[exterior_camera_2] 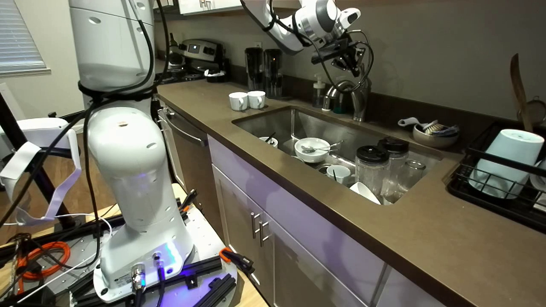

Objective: Open the tap

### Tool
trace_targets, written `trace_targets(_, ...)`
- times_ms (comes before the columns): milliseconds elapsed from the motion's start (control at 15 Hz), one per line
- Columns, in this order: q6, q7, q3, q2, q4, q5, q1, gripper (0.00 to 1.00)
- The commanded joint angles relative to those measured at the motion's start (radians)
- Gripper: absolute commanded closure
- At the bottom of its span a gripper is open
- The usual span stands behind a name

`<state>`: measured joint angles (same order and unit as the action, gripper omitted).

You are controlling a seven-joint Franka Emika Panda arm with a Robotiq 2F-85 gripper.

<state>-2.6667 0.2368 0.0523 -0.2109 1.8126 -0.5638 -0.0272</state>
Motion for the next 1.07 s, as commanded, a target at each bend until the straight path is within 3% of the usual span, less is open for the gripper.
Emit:
trace_targets(0, -0.071, 0.012, -0.025, 0.005, 0.003, -0.078, 0.012, 0.95)
trace_targets(533, -0.21, 0.021, -0.055, -0.031, -0.032, -0.158, 0.006, 0.96)
trace_targets(1000, -0.216, -0.034, -0.026, -0.088, -0.094, -0.065, -0.007, 0.96)
